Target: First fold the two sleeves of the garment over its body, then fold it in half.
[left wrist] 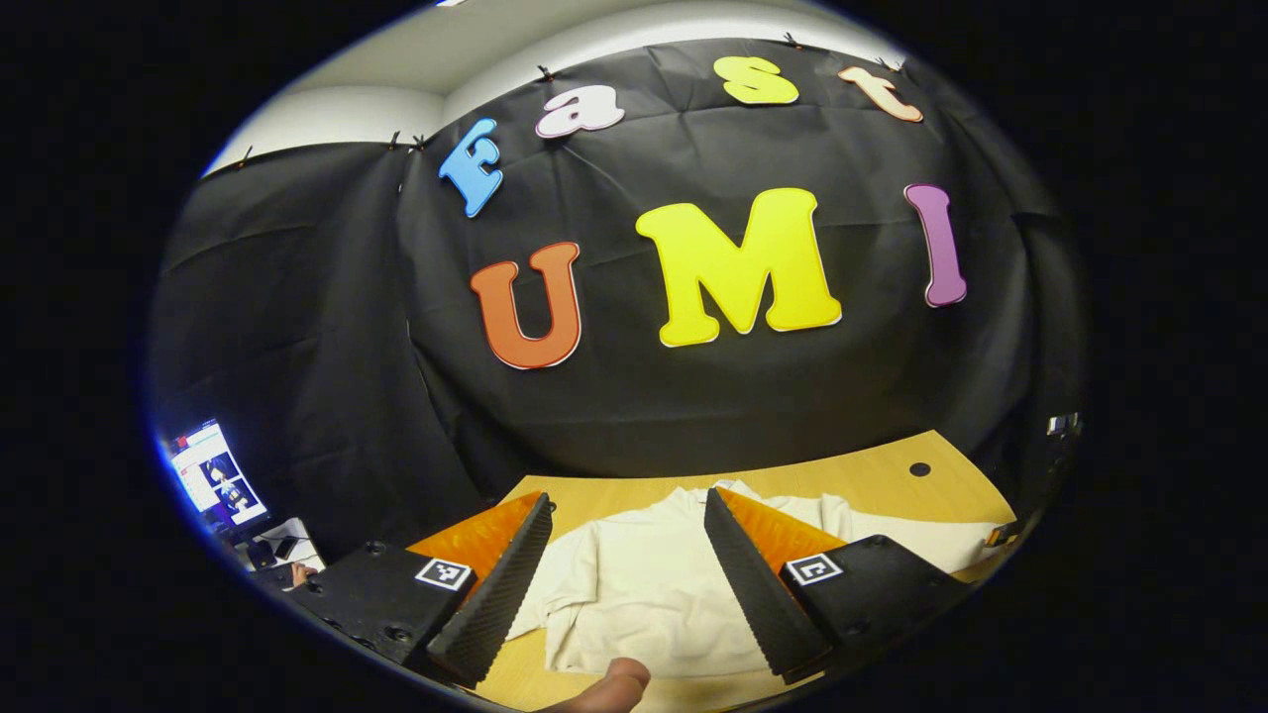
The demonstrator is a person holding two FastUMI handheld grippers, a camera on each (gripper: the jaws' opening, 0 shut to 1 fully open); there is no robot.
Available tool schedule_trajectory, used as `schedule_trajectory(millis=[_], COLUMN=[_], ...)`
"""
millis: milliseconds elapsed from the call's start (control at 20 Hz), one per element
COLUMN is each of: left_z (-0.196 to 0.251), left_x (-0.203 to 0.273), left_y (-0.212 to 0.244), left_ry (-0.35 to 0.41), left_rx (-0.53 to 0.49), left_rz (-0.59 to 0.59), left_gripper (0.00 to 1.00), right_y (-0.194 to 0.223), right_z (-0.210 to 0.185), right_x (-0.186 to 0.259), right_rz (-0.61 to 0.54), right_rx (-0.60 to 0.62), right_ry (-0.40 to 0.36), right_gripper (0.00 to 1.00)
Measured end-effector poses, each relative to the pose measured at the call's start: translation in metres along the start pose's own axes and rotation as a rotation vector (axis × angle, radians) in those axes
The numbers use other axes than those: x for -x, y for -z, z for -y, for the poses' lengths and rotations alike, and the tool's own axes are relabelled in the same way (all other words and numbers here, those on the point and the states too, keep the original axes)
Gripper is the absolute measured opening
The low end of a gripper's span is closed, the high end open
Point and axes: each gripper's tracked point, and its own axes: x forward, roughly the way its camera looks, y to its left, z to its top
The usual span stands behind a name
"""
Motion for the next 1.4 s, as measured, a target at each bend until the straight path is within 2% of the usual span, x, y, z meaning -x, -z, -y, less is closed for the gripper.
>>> schedule_trajectory(millis=[200, 300, 350, 400, 650, 750, 850, 900, 950, 1000, 1050, 1100, 1200, 1250, 1400], left_z=[-0.013, -0.019, -0.023, -0.026, -0.038, -0.043, -0.051, -0.055, -0.059, -0.062, -0.067, -0.072, -0.082, -0.088, -0.096], left_x=[-0.004, -0.007, -0.009, -0.010, -0.011, -0.011, -0.008, -0.008, -0.008, -0.008, -0.008, -0.007, -0.006, -0.006, -0.005], left_y=[-0.007, -0.008, -0.007, -0.005, -0.002, 0.002, 0.001, 0.001, 0.002, 0.003, 0.006, 0.010, 0.019, 0.022, 0.026], left_ry=[-0.019, -0.026, -0.027, -0.032, -0.009, 0.001, -0.003, -0.004, 0.000, 0.001, 0.002, -0.001, -0.007, -0.012, 0.001], left_rx=[-0.027, -0.017, -0.013, -0.012, 0.016, 0.024, 0.024, 0.027, 0.032, 0.037, 0.043, 0.047, 0.052, 0.051, 0.047], left_rz=[0.005, 0.008, 0.002, -0.009, -0.008, -0.018, -0.009, -0.005, -0.002, 0.000, -0.001, -0.008, -0.021, -0.020, -0.007], left_gripper=[0.98, 0.98, 0.98, 0.98, 0.98, 0.98, 0.98, 0.99, 0.98, 0.99, 0.99, 0.99, 0.99, 0.99, 0.99], right_y=[0.014, 0.012, 0.009, 0.008, 0.012, 0.011, 0.011, 0.010, 0.011, 0.012, 0.014, 0.016, 0.017, 0.016, 0.007], right_z=[0.002, 0.006, 0.005, 0.005, 0.006, 0.004, -0.005, -0.010, -0.013, -0.013, -0.013, -0.012, -0.012, -0.014, -0.019], right_x=[-0.014, -0.014, -0.016, -0.014, -0.016, -0.016, -0.018, -0.017, -0.018, -0.014, -0.012, -0.011, -0.004, -0.001, 0.009], right_rz=[-0.121, -0.157, -0.163, -0.189, -0.301, -0.329, -0.351, -0.359, -0.372, -0.387, -0.393, -0.398, -0.401, -0.398, -0.366], right_rx=[-0.062, -0.096, -0.089, -0.070, -0.106, -0.108, -0.090, -0.088, -0.093, -0.101, -0.101, -0.094, -0.080, -0.086, -0.104], right_ry=[0.016, 0.000, -0.002, -0.005, 0.019, 0.020, 0.006, -0.004, -0.015, -0.010, -0.002, 0.005, 0.011, 0.011, 0.001], right_gripper=[0.95, 0.93, 0.92, 0.85, 0.88, 0.84, 0.77, 0.66, 0.60, 0.31, 0.21, 0.17, 0.16, 0.08, 0.08])
